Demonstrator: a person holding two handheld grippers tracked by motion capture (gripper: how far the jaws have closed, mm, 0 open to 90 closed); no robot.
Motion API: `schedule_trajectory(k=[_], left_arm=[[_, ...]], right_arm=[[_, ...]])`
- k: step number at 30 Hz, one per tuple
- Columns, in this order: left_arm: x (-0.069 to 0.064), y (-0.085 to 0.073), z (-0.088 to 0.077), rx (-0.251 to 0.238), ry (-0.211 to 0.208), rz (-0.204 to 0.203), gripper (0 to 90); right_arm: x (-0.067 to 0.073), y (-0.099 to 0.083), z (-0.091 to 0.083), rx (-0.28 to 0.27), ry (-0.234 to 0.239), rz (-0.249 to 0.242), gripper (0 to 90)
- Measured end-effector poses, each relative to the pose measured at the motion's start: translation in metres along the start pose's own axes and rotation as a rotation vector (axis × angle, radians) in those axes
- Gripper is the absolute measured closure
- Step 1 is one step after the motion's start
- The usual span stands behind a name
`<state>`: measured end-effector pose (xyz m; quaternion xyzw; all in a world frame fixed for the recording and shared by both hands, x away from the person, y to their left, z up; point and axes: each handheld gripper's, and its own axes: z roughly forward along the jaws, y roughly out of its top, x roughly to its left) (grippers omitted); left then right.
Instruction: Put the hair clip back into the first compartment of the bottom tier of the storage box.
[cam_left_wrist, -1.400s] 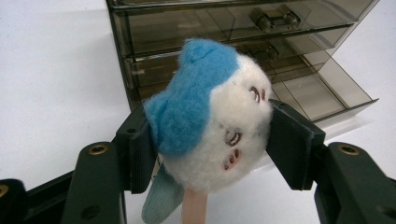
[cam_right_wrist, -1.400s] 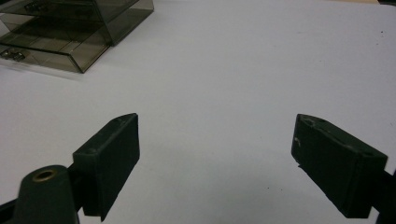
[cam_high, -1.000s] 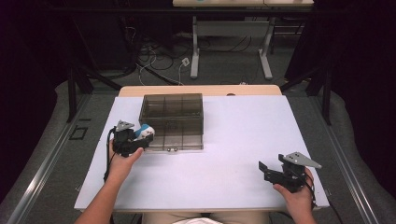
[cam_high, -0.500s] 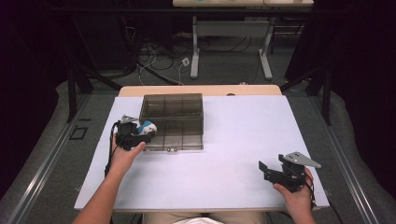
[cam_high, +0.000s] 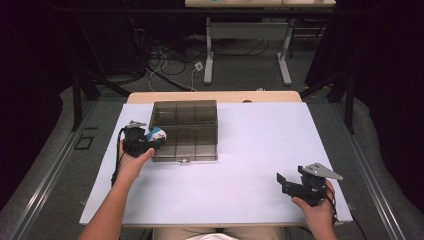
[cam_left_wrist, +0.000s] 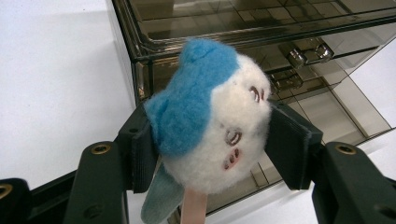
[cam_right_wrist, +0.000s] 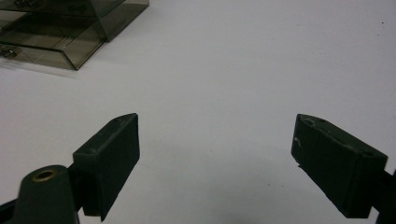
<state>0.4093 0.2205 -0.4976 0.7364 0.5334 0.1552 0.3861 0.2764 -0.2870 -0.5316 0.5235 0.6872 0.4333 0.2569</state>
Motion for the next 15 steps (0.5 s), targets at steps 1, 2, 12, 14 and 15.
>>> schedule_trajectory(k=[1, 2, 12, 14, 15], left_arm=[[0.000, 0.000, -0.001, -0.006, -0.006, -0.004, 41.3], [0.000, 0.000, -0.001, -0.006, -0.006, -0.004, 41.3], [-0.009, -0.004, 0.004, 0.033, -0.001, 0.061, 41.2], [-0.010, -0.005, 0.006, 0.050, 0.009, 0.083, 41.2], [-0.011, -0.006, 0.007, 0.054, 0.011, 0.089, 41.2]], right_arm=[[0.000, 0.000, 0.000, 0.001, 0.001, -0.001, 15.0], [-0.001, 0.000, 0.000, 0.002, -0.002, -0.004, 15.0], [0.000, 0.001, -0.002, 0.006, -0.002, -0.009, 15.0], [0.000, 0.001, -0.002, 0.005, 0.000, -0.008, 15.0], [0.000, 0.001, -0.002, 0.005, 0.001, -0.003, 15.0]])
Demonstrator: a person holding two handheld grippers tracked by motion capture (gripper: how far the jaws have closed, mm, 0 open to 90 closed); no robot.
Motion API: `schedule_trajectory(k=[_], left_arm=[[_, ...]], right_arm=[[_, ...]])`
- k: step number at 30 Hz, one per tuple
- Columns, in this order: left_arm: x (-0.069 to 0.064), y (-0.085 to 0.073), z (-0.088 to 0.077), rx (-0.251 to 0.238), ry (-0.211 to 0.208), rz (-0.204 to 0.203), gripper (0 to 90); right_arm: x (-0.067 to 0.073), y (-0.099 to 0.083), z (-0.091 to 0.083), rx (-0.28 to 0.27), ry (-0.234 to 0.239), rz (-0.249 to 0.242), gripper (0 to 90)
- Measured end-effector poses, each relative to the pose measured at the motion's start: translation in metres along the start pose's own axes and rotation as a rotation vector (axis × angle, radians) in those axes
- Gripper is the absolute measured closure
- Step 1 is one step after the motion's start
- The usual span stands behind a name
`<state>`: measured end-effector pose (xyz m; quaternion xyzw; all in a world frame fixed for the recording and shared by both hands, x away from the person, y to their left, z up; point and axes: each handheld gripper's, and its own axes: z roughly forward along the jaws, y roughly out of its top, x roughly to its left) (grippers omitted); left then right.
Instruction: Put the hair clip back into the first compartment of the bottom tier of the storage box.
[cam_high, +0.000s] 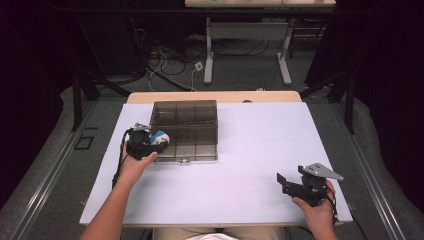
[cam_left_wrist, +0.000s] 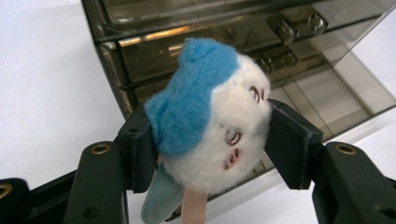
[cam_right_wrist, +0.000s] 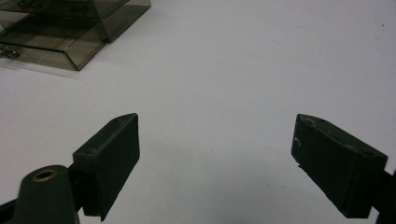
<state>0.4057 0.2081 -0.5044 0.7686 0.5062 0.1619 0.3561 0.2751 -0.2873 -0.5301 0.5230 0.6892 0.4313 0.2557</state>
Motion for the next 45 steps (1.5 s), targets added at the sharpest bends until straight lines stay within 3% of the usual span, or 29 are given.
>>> schedule_trajectory(k=[15, 35, 45], left_arm=[[-0.008, -0.001, 0.012, 0.075, -0.002, 0.057, 40.3], [-0.012, -0.003, 0.013, 0.075, -0.008, 0.074, 35.2], [-0.012, -0.003, 0.011, 0.049, 0.017, 0.048, 25.6]], right_arm=[[-0.004, -0.001, 0.002, 0.008, -0.002, 0.010, 15.0], [-0.003, -0.002, -0.003, -0.013, -0.004, 0.004, 15.0], [-0.004, -0.002, -0.004, -0.013, -0.008, 0.011, 15.0]])
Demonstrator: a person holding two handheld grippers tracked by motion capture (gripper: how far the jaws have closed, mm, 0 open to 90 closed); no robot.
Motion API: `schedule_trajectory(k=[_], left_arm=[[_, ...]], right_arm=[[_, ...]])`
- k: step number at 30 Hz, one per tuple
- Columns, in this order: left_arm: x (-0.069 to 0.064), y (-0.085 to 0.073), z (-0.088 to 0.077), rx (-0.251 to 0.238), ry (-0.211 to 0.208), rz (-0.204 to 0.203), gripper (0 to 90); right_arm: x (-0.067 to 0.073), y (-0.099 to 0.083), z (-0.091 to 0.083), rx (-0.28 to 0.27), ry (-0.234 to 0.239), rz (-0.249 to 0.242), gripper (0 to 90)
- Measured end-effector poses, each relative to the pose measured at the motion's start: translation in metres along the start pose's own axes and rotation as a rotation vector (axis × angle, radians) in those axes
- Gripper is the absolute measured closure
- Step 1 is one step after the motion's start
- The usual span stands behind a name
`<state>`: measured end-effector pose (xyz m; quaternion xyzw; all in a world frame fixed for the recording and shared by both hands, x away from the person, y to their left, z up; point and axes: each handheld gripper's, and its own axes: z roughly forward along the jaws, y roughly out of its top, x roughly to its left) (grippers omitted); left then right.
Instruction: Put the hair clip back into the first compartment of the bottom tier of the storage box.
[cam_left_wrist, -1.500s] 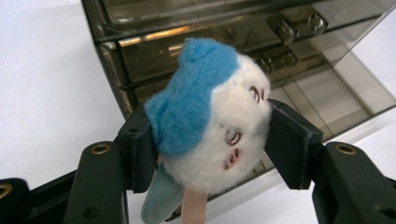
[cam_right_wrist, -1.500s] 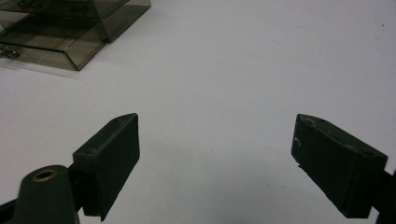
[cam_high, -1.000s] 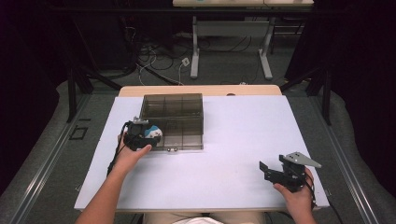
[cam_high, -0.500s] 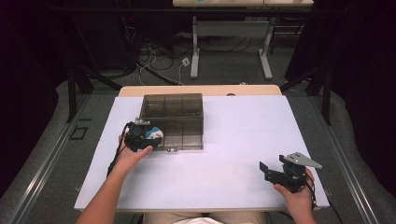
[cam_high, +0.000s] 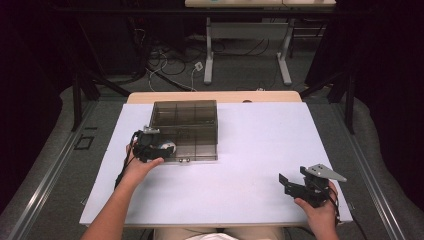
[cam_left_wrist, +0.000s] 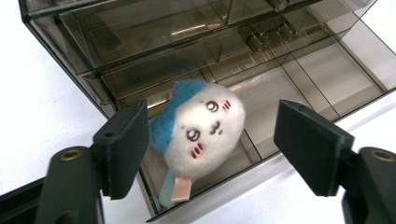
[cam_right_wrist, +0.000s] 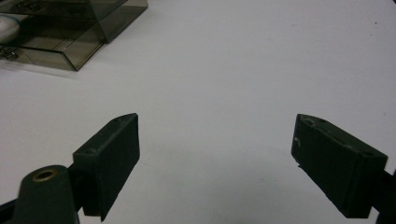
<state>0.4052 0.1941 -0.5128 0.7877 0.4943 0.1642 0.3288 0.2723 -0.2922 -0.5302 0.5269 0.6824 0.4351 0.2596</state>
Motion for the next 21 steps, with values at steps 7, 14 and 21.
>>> schedule_trajectory(k=[7, 14, 21], left_arm=[[-0.003, 0.000, -0.007, -0.034, -0.013, 0.013, 15.9], [-0.009, -0.002, -0.016, -0.066, -0.015, 0.029, 10.2], [-0.014, -0.002, -0.024, -0.093, -0.035, 0.069, 10.2]], right_arm=[[0.000, 0.001, 0.000, 0.005, 0.008, -0.003, 15.0], [0.001, 0.001, 0.000, 0.003, 0.013, -0.010, 15.0], [0.001, 0.001, 0.000, 0.002, 0.013, -0.010, 15.0]])
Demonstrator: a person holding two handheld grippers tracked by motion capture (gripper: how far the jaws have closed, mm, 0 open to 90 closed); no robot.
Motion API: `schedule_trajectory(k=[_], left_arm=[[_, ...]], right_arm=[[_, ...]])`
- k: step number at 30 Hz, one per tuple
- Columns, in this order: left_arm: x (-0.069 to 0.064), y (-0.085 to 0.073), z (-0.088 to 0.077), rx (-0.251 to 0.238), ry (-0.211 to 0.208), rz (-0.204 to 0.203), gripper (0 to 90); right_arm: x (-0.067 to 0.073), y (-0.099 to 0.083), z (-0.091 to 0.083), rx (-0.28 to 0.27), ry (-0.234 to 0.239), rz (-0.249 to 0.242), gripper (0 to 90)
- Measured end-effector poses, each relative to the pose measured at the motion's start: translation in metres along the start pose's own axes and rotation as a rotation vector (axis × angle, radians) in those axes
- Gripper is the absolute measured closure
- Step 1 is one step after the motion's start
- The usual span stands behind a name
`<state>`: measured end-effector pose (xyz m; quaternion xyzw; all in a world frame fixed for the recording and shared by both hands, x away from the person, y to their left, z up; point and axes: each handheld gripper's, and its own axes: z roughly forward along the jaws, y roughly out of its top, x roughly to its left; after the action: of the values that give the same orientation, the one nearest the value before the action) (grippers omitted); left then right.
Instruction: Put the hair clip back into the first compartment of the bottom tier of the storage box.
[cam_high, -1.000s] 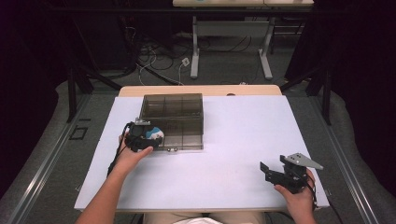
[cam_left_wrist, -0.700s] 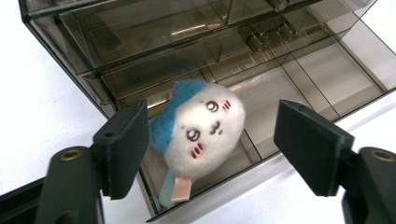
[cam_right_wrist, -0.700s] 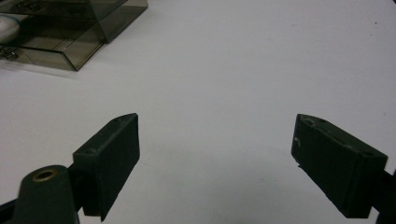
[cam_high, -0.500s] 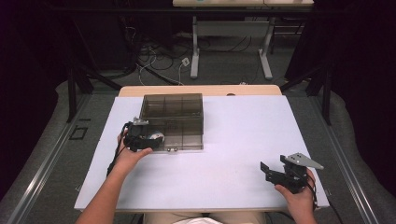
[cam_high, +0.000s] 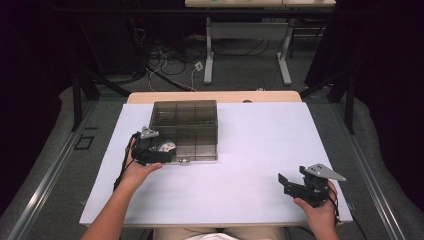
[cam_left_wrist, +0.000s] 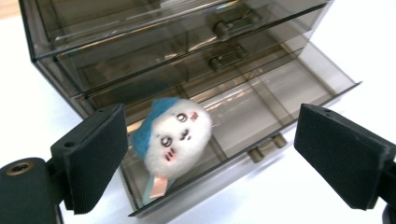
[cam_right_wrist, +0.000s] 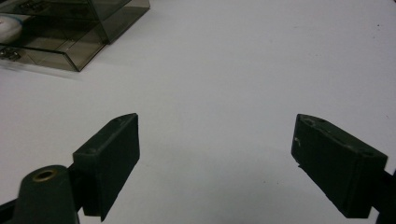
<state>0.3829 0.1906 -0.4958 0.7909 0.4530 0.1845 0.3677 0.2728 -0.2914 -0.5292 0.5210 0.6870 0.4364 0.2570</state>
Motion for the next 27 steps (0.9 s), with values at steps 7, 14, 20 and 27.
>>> schedule_trajectory(k=[7, 14, 20, 27], left_arm=[[-0.008, 0.000, -0.009, -0.043, 0.008, 0.026, 12.6], [-0.019, -0.004, -0.024, -0.087, -0.001, 0.050, 11.9], [-0.030, -0.011, -0.042, -0.145, -0.033, 0.044, 12.5], [-0.038, -0.017, -0.055, -0.157, -0.079, 0.040, 12.4]], right_arm=[[0.000, 0.000, 0.000, 0.006, 0.000, 0.004, 15.0], [0.001, 0.000, 0.000, -0.001, -0.002, -0.001, 15.0], [0.000, -0.001, -0.001, -0.003, -0.007, 0.011, 15.0], [0.000, -0.001, -0.003, 0.009, -0.009, 0.007, 15.0]])
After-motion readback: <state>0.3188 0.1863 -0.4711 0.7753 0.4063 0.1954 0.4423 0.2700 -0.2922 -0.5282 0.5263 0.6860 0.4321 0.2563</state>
